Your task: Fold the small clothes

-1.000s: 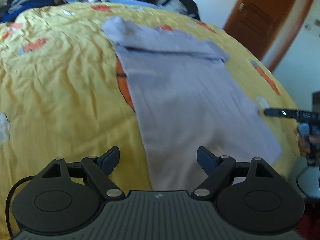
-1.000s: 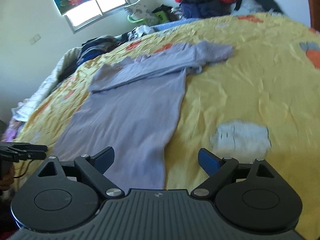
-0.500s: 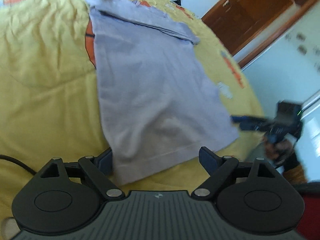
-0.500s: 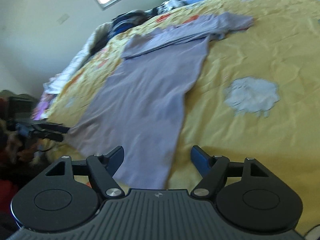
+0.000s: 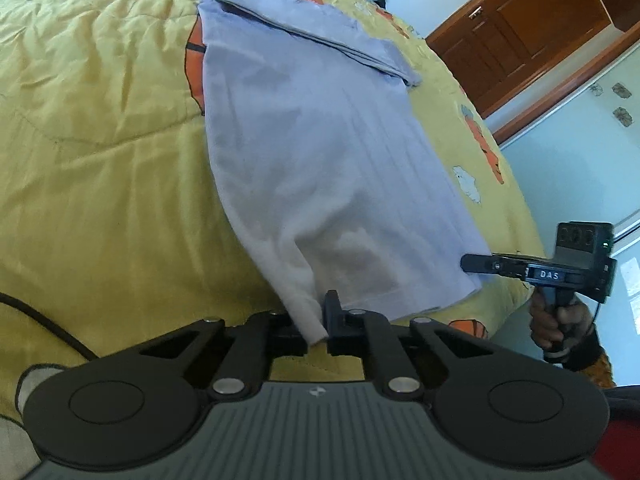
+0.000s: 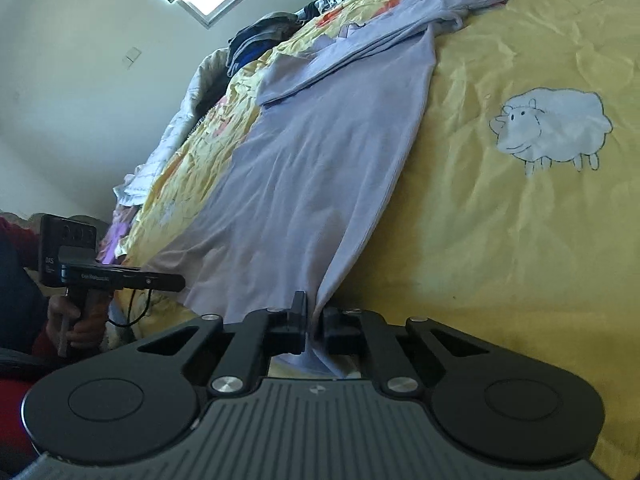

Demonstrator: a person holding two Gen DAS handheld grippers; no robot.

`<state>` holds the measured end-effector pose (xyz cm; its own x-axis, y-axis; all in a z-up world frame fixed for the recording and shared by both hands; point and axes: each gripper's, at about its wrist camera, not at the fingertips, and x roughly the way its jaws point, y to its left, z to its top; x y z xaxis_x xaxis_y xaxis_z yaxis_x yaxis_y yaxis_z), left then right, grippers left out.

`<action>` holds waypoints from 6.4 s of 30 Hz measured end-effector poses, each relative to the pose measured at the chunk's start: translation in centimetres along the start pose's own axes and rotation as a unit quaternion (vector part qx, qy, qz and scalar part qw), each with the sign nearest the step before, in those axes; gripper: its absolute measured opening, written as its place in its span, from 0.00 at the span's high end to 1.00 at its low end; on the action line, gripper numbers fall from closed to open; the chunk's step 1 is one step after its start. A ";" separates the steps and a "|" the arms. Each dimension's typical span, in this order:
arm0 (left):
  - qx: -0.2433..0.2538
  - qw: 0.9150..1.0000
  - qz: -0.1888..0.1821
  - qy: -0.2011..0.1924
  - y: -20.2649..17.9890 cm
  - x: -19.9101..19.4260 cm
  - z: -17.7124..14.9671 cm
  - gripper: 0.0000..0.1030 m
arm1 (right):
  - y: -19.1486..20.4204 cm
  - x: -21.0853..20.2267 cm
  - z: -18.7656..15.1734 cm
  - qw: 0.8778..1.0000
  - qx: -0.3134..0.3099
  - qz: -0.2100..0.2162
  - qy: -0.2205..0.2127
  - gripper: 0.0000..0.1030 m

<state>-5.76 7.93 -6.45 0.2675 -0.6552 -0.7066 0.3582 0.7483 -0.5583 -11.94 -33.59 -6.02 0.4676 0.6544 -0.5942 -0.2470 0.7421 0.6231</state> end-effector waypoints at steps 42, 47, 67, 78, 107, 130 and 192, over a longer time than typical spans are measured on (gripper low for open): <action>0.076 0.953 0.120 -0.268 -5.9 -2.3 9.1 0.96 | 5.2 0.5 10.0 0.961 -0.087 -0.139 -0.224 0.92; 0.078 0.951 0.135 -0.268 -6.1 -1.5 10.0 0.96 | 4.7 1.6 11.0 0.959 -0.073 -0.145 -0.232 0.92; 0.088 0.943 0.178 -0.268 -5.9 0.1 13.1 0.96 | 3.7 4.4 13.1 0.952 -0.074 -0.177 -0.240 0.92; 0.089 0.932 0.176 -0.305 -6.5 -0.1 16.8 0.96 | 3.7 4.8 16.3 0.943 -0.074 -0.178 -0.272 0.92; 0.054 0.952 0.207 -0.219 -0.6 9.1 29.6 0.96 | -4.3 12.9 27.4 0.957 0.008 -0.171 -0.234 0.90; -0.271 0.948 0.004 -0.165 9.5 8.1 34.4 0.44 | -14.6 13.1 31.6 0.909 0.323 0.018 -0.262 0.33; 0.035 0.934 0.269 -0.232 1.4 7.2 21.8 0.22 | 5.8 18.9 19.0 0.930 -0.162 -0.293 -0.154 0.11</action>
<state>16.18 2.04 -2.85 0.7790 -0.1732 -0.6027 0.1143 0.9842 -0.1351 11.56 -19.67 -3.91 0.8105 0.0888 -0.5789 -0.0932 0.9954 0.0222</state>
